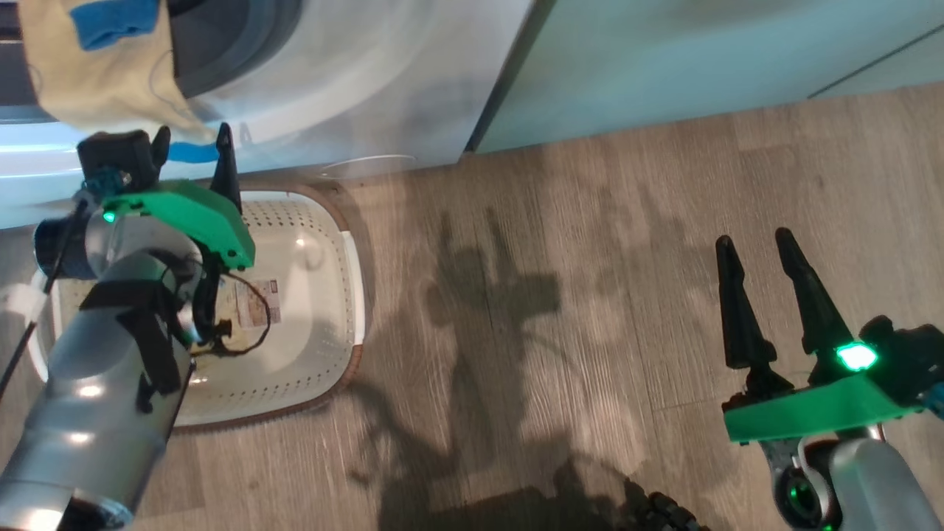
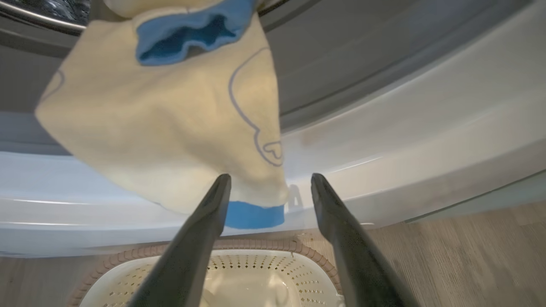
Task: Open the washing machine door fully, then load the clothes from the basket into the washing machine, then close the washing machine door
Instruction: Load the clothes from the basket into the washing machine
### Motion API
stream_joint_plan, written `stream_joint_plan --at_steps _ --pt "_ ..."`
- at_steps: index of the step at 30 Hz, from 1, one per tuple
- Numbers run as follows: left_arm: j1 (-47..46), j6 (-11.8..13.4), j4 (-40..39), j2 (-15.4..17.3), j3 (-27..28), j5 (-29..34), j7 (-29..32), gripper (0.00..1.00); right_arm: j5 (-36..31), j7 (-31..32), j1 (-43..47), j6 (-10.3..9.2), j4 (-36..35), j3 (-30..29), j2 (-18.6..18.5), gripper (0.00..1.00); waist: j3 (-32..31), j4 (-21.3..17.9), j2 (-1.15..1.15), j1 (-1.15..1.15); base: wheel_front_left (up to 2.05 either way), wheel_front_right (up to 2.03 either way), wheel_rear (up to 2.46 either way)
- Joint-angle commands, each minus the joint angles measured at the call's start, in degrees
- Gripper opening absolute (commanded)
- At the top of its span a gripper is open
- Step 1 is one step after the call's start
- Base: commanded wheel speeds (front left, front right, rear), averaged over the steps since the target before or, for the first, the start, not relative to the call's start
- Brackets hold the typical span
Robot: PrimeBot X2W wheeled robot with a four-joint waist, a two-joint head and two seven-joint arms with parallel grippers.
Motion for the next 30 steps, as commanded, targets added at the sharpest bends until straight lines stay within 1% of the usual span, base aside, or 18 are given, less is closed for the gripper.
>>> stream_joint_plan --at_steps 1,6,7,8,9,10,11,17,21,26,30 --pt "-2.2 -0.1 0.0 2.1 2.4 -0.5 -0.6 1.0 0.6 -0.5 -1.2 0.01 -1.8 1.3 -0.1 1.0 0.5 -0.3 0.0 -0.01 0.0 0.0 0.0" --pt "-4.3 0.8 3.2 2.1 3.1 -0.7 -1.2 1.0 1.1 -0.5 -1.7 0.01 -1.8 1.4 -0.1 1.0 1.1 -0.5 0.0 -0.01 0.0 0.0 0.0" --pt "-4.5 0.8 3.6 2.0 3.2 -1.0 -1.4 0.88 1.1 -0.5 -1.8 0.01 -1.7 1.3 -0.1 1.0 1.1 -0.6 0.0 -0.01 0.0 0.0 0.0" --pt "-4.5 0.8 3.6 2.0 3.2 -1.0 -1.4 0.88 1.1 -0.5 -1.8 0.01 -1.7 1.3 -0.1 1.0 1.1 -0.6 0.0 -0.01 0.0 0.0 0.0" --pt "-4.7 0.7 4.0 2.0 3.4 -1.2 -1.7 0.44 1.1 -0.5 -1.8 0.01 -1.7 1.3 -0.1 1.0 1.1 -0.5 0.0 -0.01 0.0 0.0 0.0" --pt "-4.8 0.5 4.4 1.9 3.6 -1.5 -1.9 0.25 1.1 -0.5 -1.8 0.01 -1.7 1.2 -0.1 1.0 1.1 -0.5 0.0 -0.01 0.0 0.0 0.0" --pt "-4.8 0.4 4.8 2.0 3.7 -1.7 -2.0 0.0 1.1 -0.5 -1.8 0.01 -1.7 1.2 -0.1 1.0 1.0 -0.5 0.0 -0.01 0.0 0.0 0.0" --pt "-4.6 -0.3 6.2 2.2 3.7 -2.1 -3.1 0.0 1.0 -0.5 -1.8 0.01 -1.7 0.8 -0.1 1.0 0.9 0.2 0.0 -0.01 0.0 0.0 0.0" --pt "-3.3 -0.2 5.0 1.9 3.2 -2.2 -3.2 0.0 0.5 -0.5 -1.8 0.01 -1.7 0.2 -0.1 1.0 0.5 1.4 0.0 -0.01 0.0 0.0 0.0" --pt "-0.8 0.4 -0.2 2.6 2.9 -2.4 -1.8 0.0 -0.1 -0.5 -1.4 0.01 -1.9 -0.4 -0.1 1.0 0.1 2.9 0.0 -0.01 0.0 0.0 0.0" --pt "1.8 1.5 -8.2 4.0 2.5 -2.4 1.8 0.0 -0.5 -0.5 -1.0 0.01 -2.0 -0.8 -0.1 1.0 -0.3 3.9 0.0 -0.01 0.0 0.0 0.0"
